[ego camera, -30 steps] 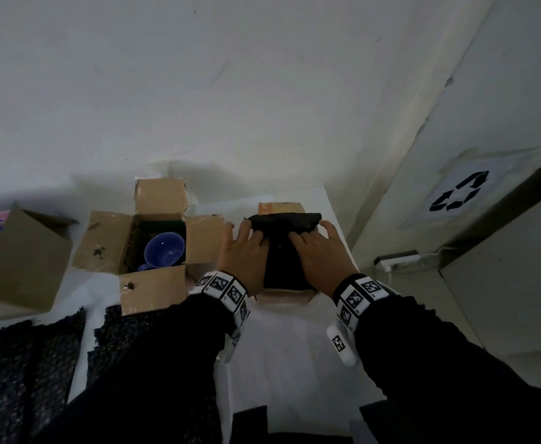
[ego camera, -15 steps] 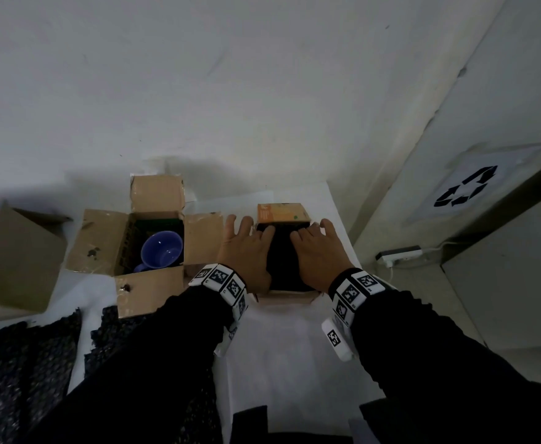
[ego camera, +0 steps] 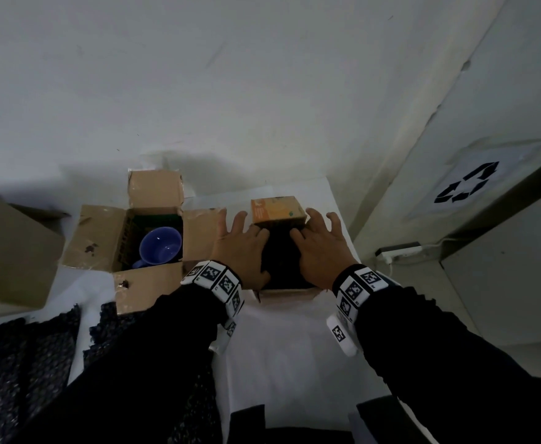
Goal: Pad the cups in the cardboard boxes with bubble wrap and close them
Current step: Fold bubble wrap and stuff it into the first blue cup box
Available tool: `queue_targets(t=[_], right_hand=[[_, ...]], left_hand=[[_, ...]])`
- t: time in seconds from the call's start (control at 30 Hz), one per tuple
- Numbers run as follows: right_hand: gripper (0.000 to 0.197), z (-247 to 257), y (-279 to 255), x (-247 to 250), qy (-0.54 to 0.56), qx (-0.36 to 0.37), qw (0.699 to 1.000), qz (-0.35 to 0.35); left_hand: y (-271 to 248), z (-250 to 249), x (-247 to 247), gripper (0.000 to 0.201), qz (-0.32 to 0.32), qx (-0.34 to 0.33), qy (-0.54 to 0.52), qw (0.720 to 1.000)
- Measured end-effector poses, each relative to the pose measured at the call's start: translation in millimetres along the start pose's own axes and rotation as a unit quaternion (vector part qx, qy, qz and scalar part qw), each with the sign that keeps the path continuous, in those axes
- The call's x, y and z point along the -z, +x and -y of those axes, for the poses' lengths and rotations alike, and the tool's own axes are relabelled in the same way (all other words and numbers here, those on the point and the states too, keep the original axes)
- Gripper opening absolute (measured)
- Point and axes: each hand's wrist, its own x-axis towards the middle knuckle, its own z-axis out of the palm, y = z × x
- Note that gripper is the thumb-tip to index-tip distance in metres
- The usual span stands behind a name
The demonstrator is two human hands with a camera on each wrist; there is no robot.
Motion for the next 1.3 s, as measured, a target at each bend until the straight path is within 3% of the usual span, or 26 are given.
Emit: queue_targets(t=[0.13, 0.2, 0.3, 0.47, 0.73, 0.87, 1.0, 1.13, 1.3], right_hand=[[0.037, -1, 2, 2, -0.024, 0.008, 1.000, 0.002], [0.034, -4, -3, 4, -0.031, -0.001, 0.999, -0.038], [0.035, -9, -12, 4, -0.030, -0.009, 0.994, -0.106], [0.011, -8, -13, 9, -0.053, 0.019, 0.994, -0.096], [0.022, -11, -28, 8, -0.098, 0.005, 0.995, -0.026], [0.021, -11, -26, 12, -0.078, -0.006, 0.997, 0.003], [0.018, -12, -26, 18, -0.059, -0.001, 0.998, -0.018], [0.003, -6, -40, 14, -0.048, 0.034, 0.995, -0.082], [0.016, -9, -49, 10, -0.039, 0.047, 0.998, -0.029]], left_hand=[[7, -3, 7, 0.066, 0.038, 0.002, 0.015, 0.999], [4, -3, 11, 0.060, 0.045, -0.005, 0.030, 0.999], [-7, -2, 12, 0.042, 0.008, 0.004, 0.012, 1.000], [-19, -7, 10, 0.022, -0.058, 0.022, 0.010, 0.998], [-30, -17, 7, 0.029, -0.002, -0.020, 0.074, 0.997], [-24, -17, 13, 0.025, 0.038, 0.012, 0.053, 0.998], [-22, -22, 18, 0.019, 0.004, 0.058, 0.034, 0.998], [-27, -20, 3, 0.018, -0.034, 0.048, 0.032, 0.998], [-35, -25, -7, 0.042, -0.063, 0.033, -0.003, 0.997]])
